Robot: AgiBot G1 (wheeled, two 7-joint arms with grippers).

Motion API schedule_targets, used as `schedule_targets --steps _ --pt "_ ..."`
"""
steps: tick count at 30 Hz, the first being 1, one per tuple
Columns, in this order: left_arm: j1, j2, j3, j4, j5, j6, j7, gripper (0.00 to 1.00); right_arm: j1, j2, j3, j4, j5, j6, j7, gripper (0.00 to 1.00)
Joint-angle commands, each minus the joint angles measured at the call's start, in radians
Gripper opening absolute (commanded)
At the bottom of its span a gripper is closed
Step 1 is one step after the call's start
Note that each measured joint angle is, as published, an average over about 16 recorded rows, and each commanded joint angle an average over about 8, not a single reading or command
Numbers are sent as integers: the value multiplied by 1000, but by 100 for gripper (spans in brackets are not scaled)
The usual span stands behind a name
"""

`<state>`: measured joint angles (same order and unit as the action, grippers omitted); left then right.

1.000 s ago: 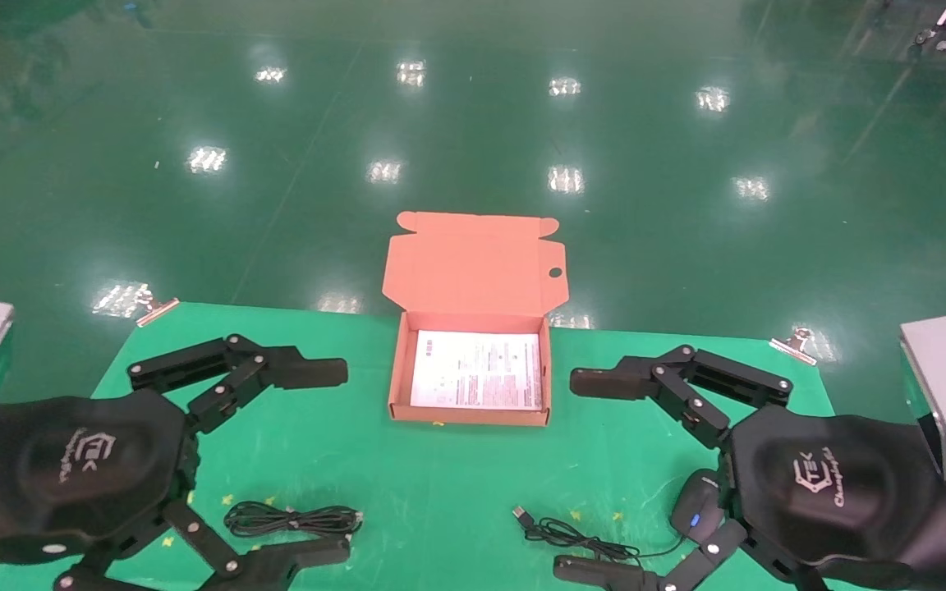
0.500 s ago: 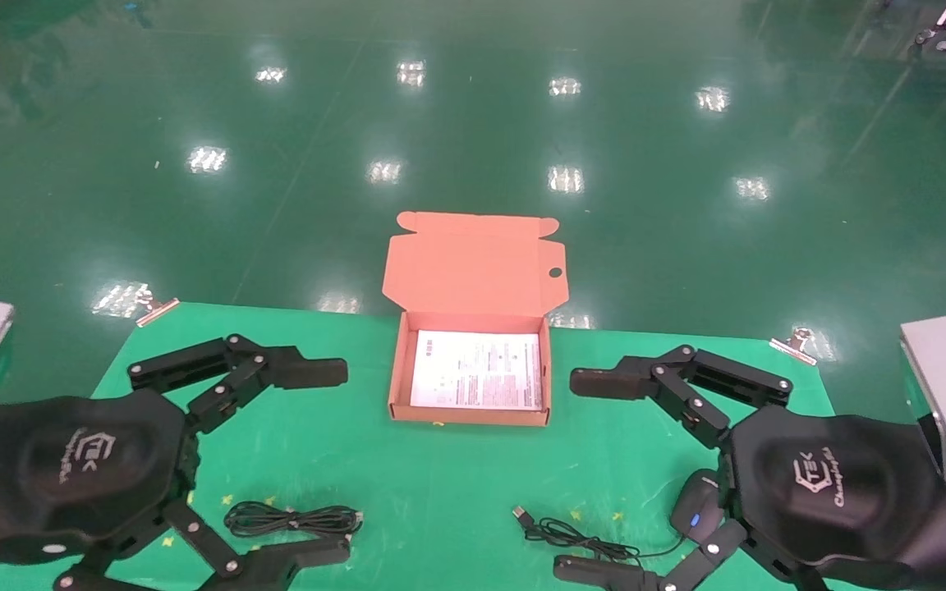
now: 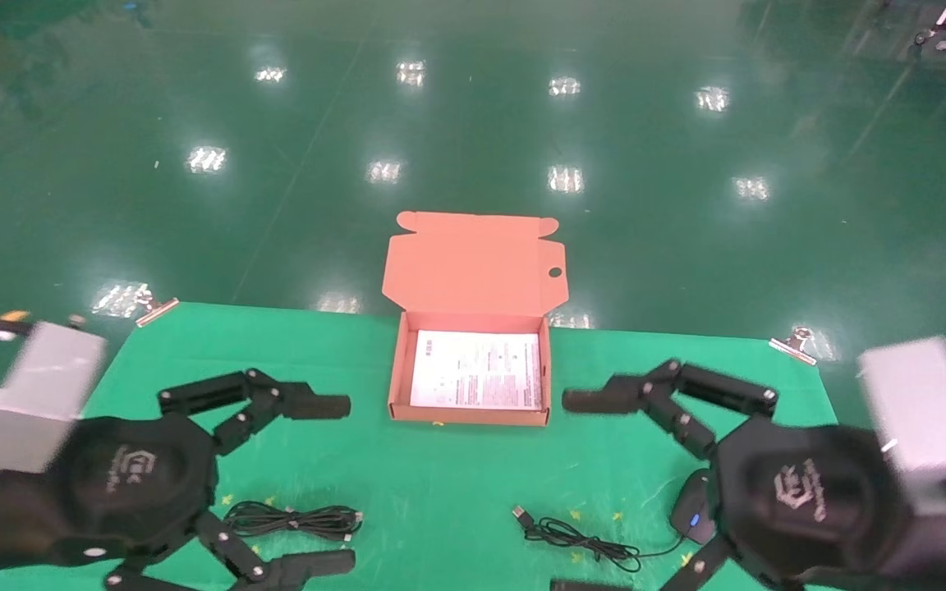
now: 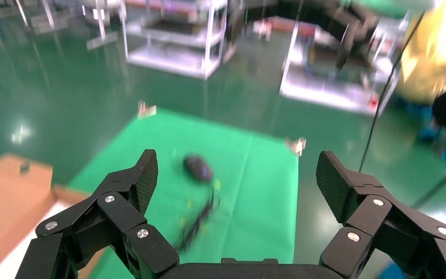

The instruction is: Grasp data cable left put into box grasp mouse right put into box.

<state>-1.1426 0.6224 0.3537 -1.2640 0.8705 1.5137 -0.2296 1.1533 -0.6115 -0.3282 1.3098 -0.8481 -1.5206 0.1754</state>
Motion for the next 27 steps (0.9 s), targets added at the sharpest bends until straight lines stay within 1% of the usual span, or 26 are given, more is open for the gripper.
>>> schedule_targets --steps 1,4,7,11,15,20,27 --pt "-18 -1 19 -1 38 3 -16 100 14 2 -7 7 -24 -5 0 100" --pt "-60 13 57 2 102 22 -37 100 76 -6 -51 21 -110 -29 -20 100" --pt "-104 29 98 7 168 39 -59 100 155 -20 -120 33 -212 -49 -53 100" --pt "-161 48 161 7 272 51 -88 100 270 -44 -251 40 -344 -61 -108 100" --pt "-214 69 234 -1 388 55 -107 100 361 -64 -384 40 -432 -59 -141 100" --pt "-276 107 331 -15 547 53 -107 100 425 -84 -508 41 -520 -44 -170 100" --pt "-324 164 440 -39 776 15 -108 100 466 -135 -623 44 -690 -9 -212 100"
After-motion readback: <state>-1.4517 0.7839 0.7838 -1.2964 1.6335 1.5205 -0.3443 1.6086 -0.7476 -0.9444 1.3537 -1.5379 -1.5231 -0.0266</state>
